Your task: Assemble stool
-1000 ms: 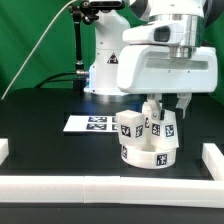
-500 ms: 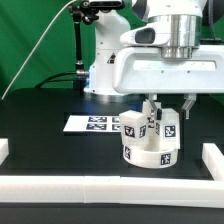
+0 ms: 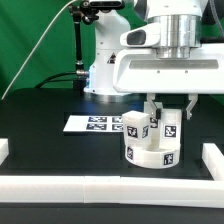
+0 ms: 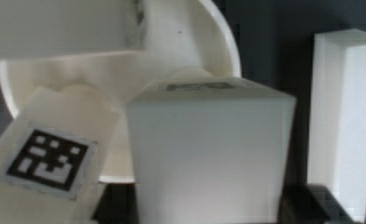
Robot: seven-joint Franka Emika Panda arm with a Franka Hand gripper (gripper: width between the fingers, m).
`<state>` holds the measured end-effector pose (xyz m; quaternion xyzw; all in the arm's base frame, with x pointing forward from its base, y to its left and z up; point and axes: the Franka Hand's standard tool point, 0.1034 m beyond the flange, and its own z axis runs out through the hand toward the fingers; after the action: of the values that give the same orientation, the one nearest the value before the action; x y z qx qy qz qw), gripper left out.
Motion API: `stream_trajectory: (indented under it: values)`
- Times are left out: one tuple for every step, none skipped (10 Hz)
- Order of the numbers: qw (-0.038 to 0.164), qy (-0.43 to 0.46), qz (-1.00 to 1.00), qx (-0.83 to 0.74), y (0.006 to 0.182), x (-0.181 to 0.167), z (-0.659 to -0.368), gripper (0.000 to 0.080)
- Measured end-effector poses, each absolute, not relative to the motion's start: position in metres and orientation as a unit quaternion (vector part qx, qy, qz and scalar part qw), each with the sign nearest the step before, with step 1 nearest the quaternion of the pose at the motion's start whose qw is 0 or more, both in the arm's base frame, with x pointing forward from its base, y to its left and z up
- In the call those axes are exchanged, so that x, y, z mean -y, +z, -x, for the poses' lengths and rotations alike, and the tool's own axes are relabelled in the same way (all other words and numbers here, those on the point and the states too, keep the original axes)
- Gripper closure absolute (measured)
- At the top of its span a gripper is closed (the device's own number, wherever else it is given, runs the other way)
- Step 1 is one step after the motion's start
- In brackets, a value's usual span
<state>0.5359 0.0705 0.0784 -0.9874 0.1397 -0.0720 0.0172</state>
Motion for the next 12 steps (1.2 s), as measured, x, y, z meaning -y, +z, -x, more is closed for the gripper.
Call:
stream_trajectory:
  values:
    - [0.026,-0.071,0.978,-0.197,0.078,-0.071,-0.536,0.0456]
    - [0.029,-0.072,0.971,-0.226,0.077,-0.072,-0.535,0.0456]
    - [0.037,-0.069,0.957,-0.28,0.077,-0.071,-0.535,0.0456]
    - [0.045,-0.065,0.944,-0.32,0.077,-0.07,-0.534,0.0456]
    - [0.054,-0.061,0.92,-0.384,0.076,-0.074,-0.534,0.0456]
    - [0.057,-0.058,0.903,-0.422,0.077,-0.079,-0.533,0.0456]
    - [0.061,-0.055,0.892,-0.445,0.077,-0.083,-0.532,0.0456]
    - [0.066,-0.052,0.877,-0.473,0.077,-0.083,-0.532,0.0456]
    - [0.07,-0.049,0.861,-0.501,0.077,-0.084,-0.532,0.0456]
    - [0.075,-0.045,0.846,-0.527,0.077,-0.086,-0.532,0.0456]
    - [0.077,-0.044,0.84,-0.535,0.077,-0.086,-0.531,0.0456]
    - [0.081,-0.039,0.818,-0.568,0.077,-0.087,-0.531,0.0456]
